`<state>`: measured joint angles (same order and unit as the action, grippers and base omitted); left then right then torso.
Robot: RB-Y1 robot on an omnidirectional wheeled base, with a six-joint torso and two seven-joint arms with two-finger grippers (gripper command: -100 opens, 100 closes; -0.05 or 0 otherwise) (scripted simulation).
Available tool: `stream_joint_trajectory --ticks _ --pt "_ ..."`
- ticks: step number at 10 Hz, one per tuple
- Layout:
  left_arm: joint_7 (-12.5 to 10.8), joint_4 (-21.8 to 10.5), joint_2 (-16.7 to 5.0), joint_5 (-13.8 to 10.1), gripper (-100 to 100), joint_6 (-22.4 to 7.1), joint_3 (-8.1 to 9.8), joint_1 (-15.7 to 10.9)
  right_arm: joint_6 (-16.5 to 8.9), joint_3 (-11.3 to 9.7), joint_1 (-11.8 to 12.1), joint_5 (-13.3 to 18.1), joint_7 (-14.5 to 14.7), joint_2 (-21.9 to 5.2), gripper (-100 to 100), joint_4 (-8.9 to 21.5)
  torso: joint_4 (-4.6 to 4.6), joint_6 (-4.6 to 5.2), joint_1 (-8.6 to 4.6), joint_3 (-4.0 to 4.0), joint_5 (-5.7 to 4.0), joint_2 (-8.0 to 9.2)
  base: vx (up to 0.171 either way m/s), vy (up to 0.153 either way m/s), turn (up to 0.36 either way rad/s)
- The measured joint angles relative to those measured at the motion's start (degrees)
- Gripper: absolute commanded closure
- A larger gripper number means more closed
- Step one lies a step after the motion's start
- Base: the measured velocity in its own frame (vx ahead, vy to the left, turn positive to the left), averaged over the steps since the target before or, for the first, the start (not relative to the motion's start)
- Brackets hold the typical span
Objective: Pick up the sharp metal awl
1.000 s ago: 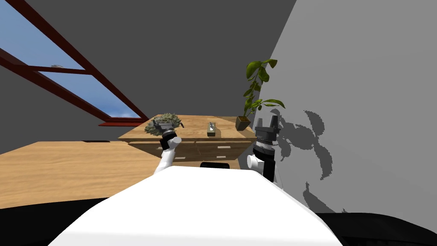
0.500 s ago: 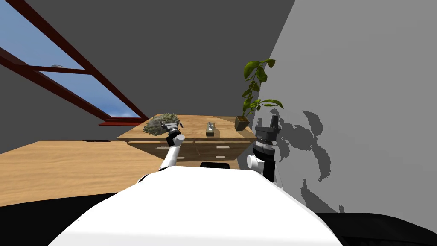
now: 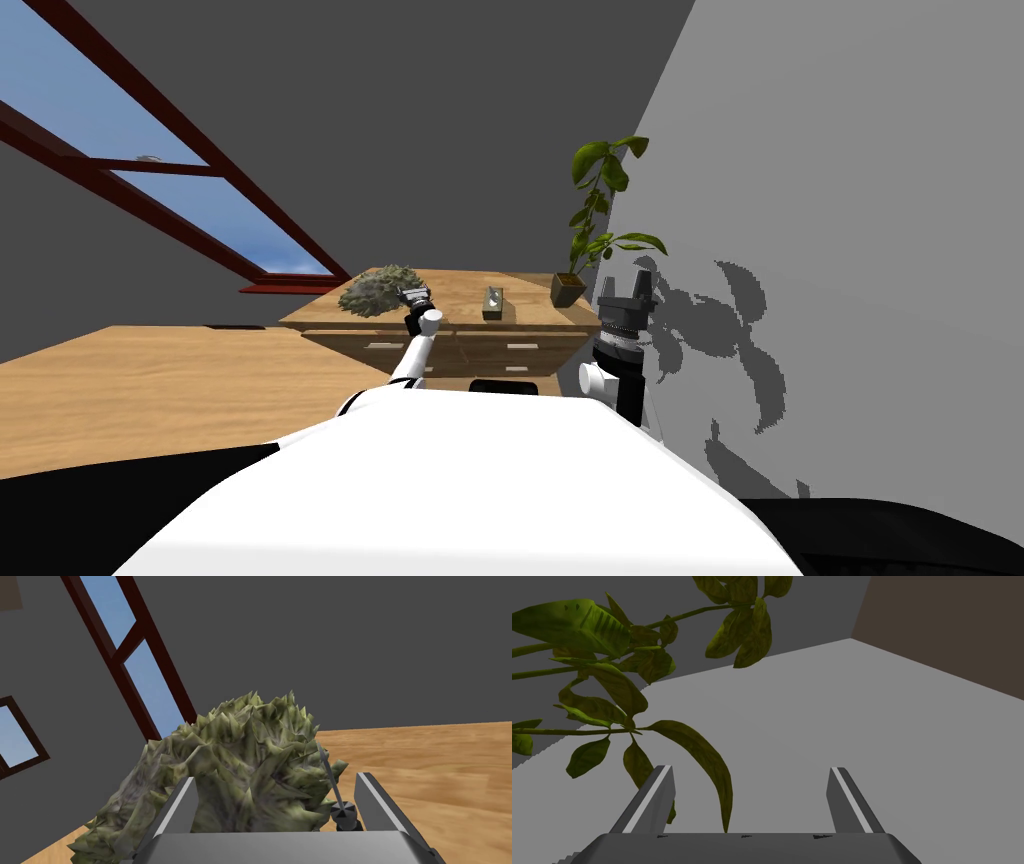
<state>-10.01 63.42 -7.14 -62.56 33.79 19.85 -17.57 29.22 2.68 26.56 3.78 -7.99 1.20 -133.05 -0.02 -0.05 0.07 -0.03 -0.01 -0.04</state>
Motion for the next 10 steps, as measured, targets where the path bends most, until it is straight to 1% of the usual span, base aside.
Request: stream_joint_trajectory --ticks 1,2,4,5,6,7,10 --pt "-0.9 -1.8 0.3 -0.8 -100 0.2 -0.46 -1.0 0.0 0.0 0.0 0.0 0.0 0.0 0 0.0 0.0 0.0 0.05 -0.01 0.01 -0.01 0.022 0.032 0.027" --pt "-1.1 -2.5 1.1 -1.9 -100 0.0 -0.48 -1.8 0.0 0.0 0.0 0.0 0.0 0.0 0 0.0 0.0 0.0 0.06 -0.01 0.01 -0.01 0.029 0.039 0.041" --pt "-1.8 -5.3 2.7 -3.9 -100 -0.2 -0.81 -3.9 0.0 0.0 0.0 0.0 0.0 0.0 0 0.0 -0.02 0.0 0.12 -0.04 0.03 -0.08 0.031 0.037 0.021" --pt "-1.9 -5.4 2.9 -4.0 0 -0.2 -0.85 -4.0 0.0 0.0 0.0 0.0 0.0 0.0 0 0.0 -0.01 -0.01 0.05 -0.01 0.02 -0.01 0.0 0.0 0.0" --pt "-1.8 -5.4 2.8 -4.0 -100 -0.2 -0.84 -4.0 0.0 0.0 0.0 0.0 0.0 0.0 0 0.0 0.01 -0.01 -0.01 0.03 0.0 0.05 0.0 0.0 0.0" --pt "-1.8 -5.4 2.8 -4.0 100 -0.2 -0.84 -4.0 0.0 0.0 0.0 0.0 0.0 0.0 0 0.0 0.02 -0.01 -0.03 0.04 -0.01 0.07 0.0 0.0 0.0" --pt "-1.8 -5.4 2.8 -4.0 100 -0.2 -0.84 -4.0 0.0 0.0 0.0 0.0 0.0 0.0 0 0.0 0.02 -0.01 -0.05 0.05 -0.01 0.09 0.0 0.0 0.0"
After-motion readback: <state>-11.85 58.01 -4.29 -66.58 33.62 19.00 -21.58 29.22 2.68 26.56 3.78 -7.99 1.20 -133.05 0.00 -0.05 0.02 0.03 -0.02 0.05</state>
